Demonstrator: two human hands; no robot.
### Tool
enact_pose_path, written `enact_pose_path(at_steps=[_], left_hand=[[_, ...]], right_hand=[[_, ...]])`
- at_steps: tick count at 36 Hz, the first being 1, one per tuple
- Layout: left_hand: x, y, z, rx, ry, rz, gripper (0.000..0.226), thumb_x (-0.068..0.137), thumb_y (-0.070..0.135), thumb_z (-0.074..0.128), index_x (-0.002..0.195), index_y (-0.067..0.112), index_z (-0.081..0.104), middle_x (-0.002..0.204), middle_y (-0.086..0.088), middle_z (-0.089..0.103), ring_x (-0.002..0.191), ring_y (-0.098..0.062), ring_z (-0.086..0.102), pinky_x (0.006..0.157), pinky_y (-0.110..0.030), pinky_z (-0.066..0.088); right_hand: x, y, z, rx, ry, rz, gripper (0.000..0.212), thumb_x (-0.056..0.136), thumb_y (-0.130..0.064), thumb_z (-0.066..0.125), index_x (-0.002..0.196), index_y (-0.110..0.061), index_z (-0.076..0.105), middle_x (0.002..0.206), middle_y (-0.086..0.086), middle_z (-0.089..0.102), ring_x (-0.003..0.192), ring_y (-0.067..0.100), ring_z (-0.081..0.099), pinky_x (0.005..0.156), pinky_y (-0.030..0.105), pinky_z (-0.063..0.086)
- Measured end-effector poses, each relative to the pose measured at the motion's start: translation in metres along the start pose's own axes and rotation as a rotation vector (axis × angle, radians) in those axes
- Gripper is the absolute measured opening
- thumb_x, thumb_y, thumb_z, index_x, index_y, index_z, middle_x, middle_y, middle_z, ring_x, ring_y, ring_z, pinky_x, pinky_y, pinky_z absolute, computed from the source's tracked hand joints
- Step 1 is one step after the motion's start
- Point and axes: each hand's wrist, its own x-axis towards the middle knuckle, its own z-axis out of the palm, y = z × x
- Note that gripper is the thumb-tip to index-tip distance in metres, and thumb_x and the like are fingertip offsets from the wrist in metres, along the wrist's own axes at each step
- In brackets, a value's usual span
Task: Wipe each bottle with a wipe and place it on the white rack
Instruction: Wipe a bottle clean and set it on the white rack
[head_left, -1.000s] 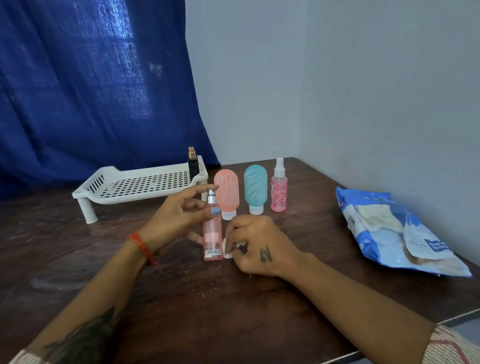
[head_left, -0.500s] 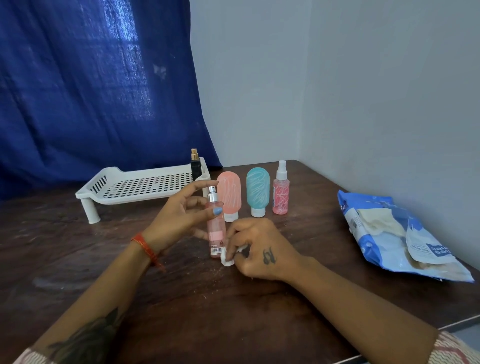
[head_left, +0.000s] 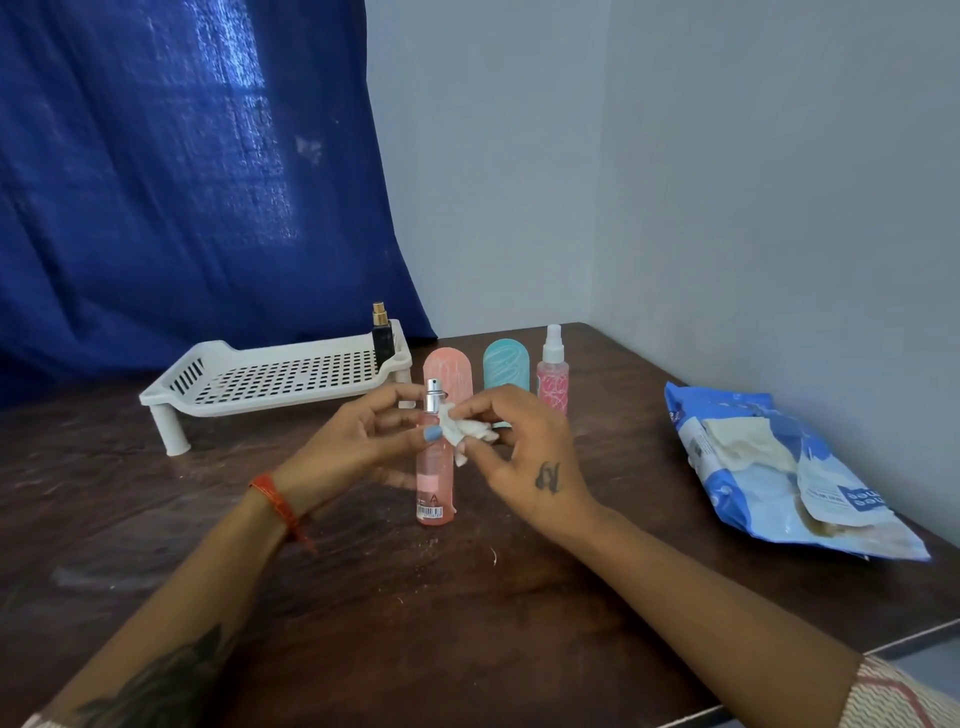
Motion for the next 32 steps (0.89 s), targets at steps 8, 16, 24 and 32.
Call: enact_pose_path(at_steps=[8, 16, 24, 32], left_hand=[[0.002, -0.005, -0.010, -0.042, -0.032, -0.052, 0.090, 0.036, 0.047, 0.092, 0.116, 0.024, 0.055, 0.107, -0.010, 0.070, 0.094, -0.032, 0.069, 0.066, -0.048, 0.059], [0.002, -0.006, -0.009, -0.035, -0.051, -0.018, 0.090, 0.041, 0.051, 0.089, 0.120, 0.025, 0.055, 0.109, -0.009, 0.070, 0.094, -0.030, 0.069, 0.066, -0.043, 0.059], [0.003, -0.008, -0.006, 0.004, -0.076, -0.032, 0.099, 0.048, 0.056, 0.085, 0.133, 0.025, 0.045, 0.115, -0.006, 0.069, 0.101, -0.027, 0.068, 0.072, -0.040, 0.059], [0.004, -0.009, -0.010, 0.007, -0.122, -0.083, 0.103, 0.042, 0.050, 0.089, 0.133, 0.036, 0.042, 0.121, -0.002, 0.066, 0.106, -0.025, 0.066, 0.072, -0.042, 0.058]], right_hand=[[-0.010, -0.001, 0.000, -0.021, -0.239, -0.119, 0.016, 0.064, 0.004, 0.070, 0.073, -0.009, 0.072, 0.080, 0.001, 0.066, 0.074, 0.007, 0.058, 0.066, 0.021, 0.051], [-0.007, -0.002, -0.005, -0.028, -0.399, -0.074, 0.017, 0.061, 0.005, 0.069, 0.069, -0.010, 0.075, 0.074, 0.002, 0.070, 0.068, 0.008, 0.061, 0.063, 0.018, 0.051], [0.003, 0.003, -0.004, -0.026, 0.069, 0.004, 0.015, 0.076, -0.013, 0.071, 0.091, -0.012, 0.073, 0.093, 0.001, 0.066, 0.088, 0.004, 0.058, 0.075, 0.011, 0.049], [-0.002, 0.004, -0.001, 0.013, -0.054, -0.074, 0.012, 0.074, -0.005, 0.074, 0.085, -0.008, 0.073, 0.088, 0.003, 0.066, 0.082, 0.006, 0.060, 0.071, 0.018, 0.052]])
